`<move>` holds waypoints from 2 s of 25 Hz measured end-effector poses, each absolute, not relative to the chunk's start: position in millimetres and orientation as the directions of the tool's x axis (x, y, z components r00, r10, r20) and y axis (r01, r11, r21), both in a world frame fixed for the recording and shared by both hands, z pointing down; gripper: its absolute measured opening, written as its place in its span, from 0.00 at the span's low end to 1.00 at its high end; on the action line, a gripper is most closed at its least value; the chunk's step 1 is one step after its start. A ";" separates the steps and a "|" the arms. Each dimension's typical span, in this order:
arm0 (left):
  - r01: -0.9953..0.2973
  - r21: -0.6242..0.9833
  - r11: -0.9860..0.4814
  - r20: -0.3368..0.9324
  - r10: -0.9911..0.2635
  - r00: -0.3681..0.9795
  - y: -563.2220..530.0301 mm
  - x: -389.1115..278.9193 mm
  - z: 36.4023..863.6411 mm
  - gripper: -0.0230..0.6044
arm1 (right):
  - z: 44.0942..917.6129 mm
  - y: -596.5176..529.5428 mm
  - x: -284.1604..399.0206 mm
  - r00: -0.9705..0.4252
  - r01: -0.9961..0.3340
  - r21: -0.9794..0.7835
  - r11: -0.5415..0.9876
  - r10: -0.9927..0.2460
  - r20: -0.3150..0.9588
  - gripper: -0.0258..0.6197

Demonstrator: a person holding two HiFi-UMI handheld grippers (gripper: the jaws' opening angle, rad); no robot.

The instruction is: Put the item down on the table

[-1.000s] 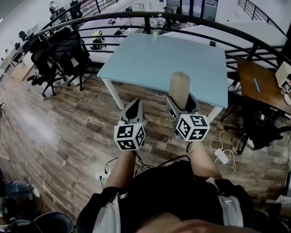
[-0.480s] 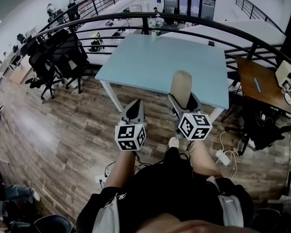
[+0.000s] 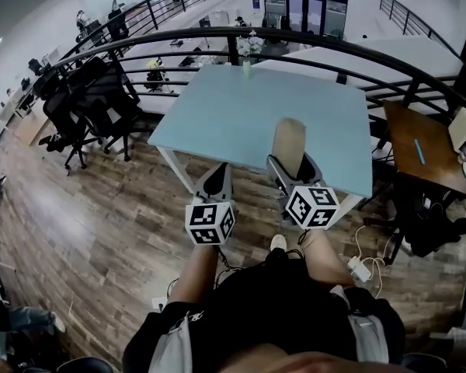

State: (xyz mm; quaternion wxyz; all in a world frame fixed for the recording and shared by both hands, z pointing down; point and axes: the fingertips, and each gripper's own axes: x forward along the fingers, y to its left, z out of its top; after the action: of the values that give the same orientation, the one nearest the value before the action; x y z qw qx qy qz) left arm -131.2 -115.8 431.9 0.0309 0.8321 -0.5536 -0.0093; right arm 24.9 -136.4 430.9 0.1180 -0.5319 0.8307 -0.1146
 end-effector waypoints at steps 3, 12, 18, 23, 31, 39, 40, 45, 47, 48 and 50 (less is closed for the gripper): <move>-0.918 0.061 -0.392 0.022 -0.919 0.394 -150.7 -122.2 430.1 0.05 | 427.1 -168.3 34.6 -0.405 -0.849 -0.333 0.410 -0.910 -0.088 0.64; -0.917 0.062 -0.394 0.030 -0.918 0.396 -242.8 -84.2 423.1 0.05 | 421.0 -261.1 69.3 -0.410 -0.843 -0.344 0.413 -0.908 -0.084 0.64; -0.924 0.074 -0.376 0.035 -0.925 0.379 -295.2 -76.4 421.1 0.05 | 421.5 -314.4 73.7 -0.434 -0.843 -0.325 0.429 -0.899 -0.061 0.64; -0.932 0.087 -0.352 0.063 -0.932 0.358 -349.2 -54.1 420.9 0.05 | 428.6 -373.7 91.0 -0.466 -0.831 -0.334 0.444 -0.884 -0.016 0.64; -0.940 0.092 -0.328 0.100 -0.936 0.336 -388.2 -54.8 434.7 0.05 | 452.5 -425.1 87.1 -0.489 -0.829 -0.337 0.447 -0.871 0.051 0.64; -0.938 0.103 -0.332 0.102 -0.934 0.342 -415.2 -63.4 436.8 0.05 | 503.0 -470.4 66.8 -0.493 -0.842 -0.340 0.418 -0.852 0.175 0.64; -0.937 0.105 -0.333 0.105 -0.933 0.343 -417.0 -65.4 438.5 0.05 | 510.8 -474.9 63.8 -0.492 -0.844 -0.344 0.411 -0.849 0.194 0.64; -0.940 0.108 -0.325 0.110 -0.935 0.336 -424.8 -80.4 441.8 0.05 | 548.5 -496.2 51.3 -0.487 -0.848 -0.378 0.371 -0.828 0.277 0.64; -0.942 0.113 -0.316 0.114 -0.938 0.328 -425.3 -85.2 443.8 0.05 | 567.4 -502.3 49.1 -0.490 -0.841 -0.418 0.344 -0.813 0.316 0.64; -0.943 0.115 -0.312 0.117 -0.939 0.324 -425.1 -87.8 445.3 0.05 | 578.3 -505.4 48.9 -0.485 -0.842 -0.430 0.326 -0.806 0.339 0.64; -0.946 0.119 -0.302 0.125 -0.940 0.316 -424.7 -94.1 448.8 0.05 | 604.3 -511.4 47.7 -0.467 -0.856 -0.425 0.294 -0.792 0.394 0.64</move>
State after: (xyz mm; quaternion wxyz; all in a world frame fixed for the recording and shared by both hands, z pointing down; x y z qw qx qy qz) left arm -94.1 -424.7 448.8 0.0852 0.8067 -0.5846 0.0159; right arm 47.7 -511.4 604.3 -0.0539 -0.5133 0.8025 -0.2993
